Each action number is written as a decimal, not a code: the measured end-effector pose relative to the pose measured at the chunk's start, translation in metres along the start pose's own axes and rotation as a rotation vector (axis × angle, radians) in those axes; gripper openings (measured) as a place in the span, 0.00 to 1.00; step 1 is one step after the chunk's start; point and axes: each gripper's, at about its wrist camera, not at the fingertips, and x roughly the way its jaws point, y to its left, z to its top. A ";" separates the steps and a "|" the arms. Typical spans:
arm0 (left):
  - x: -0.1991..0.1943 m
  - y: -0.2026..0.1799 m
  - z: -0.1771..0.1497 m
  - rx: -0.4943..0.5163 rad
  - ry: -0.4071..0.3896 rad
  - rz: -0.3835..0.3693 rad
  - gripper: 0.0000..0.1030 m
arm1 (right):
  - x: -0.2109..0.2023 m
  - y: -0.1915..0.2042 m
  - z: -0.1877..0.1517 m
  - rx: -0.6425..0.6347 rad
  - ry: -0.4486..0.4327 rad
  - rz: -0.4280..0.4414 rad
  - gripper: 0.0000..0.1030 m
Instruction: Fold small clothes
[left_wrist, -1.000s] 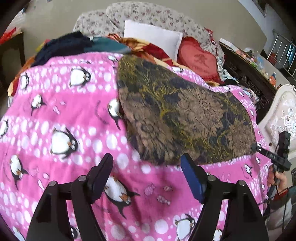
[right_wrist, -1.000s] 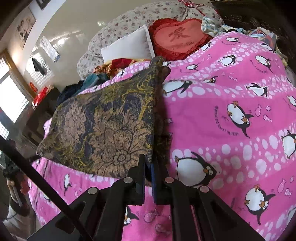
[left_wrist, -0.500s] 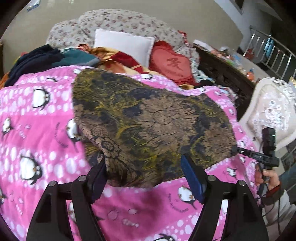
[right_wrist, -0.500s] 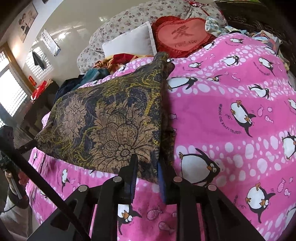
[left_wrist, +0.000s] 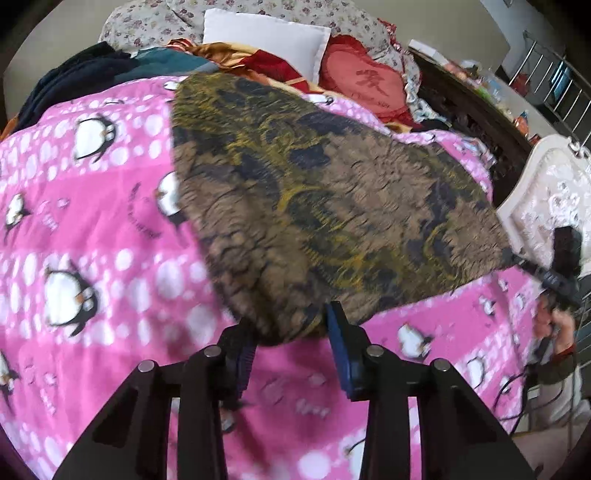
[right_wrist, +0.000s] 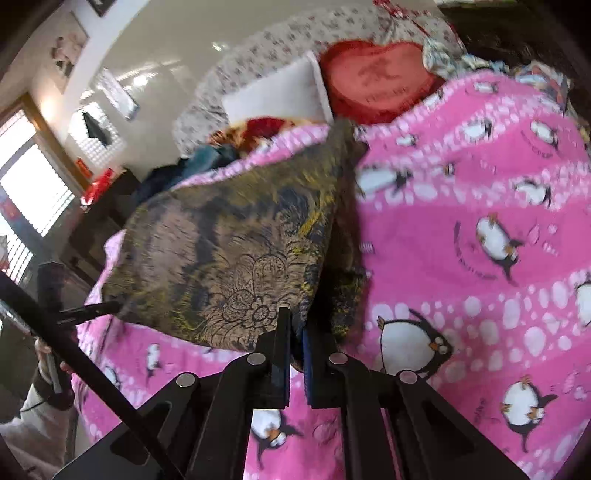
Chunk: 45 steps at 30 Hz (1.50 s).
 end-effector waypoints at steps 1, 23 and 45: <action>0.003 0.002 -0.005 0.008 0.009 0.015 0.35 | -0.004 0.000 0.000 -0.007 -0.006 -0.011 0.04; -0.041 -0.025 0.009 0.012 -0.182 0.094 0.70 | 0.028 0.064 0.050 -0.150 -0.079 -0.140 0.45; 0.016 -0.010 0.001 -0.076 -0.226 0.091 0.81 | 0.102 0.043 0.108 -0.068 -0.021 -0.182 0.45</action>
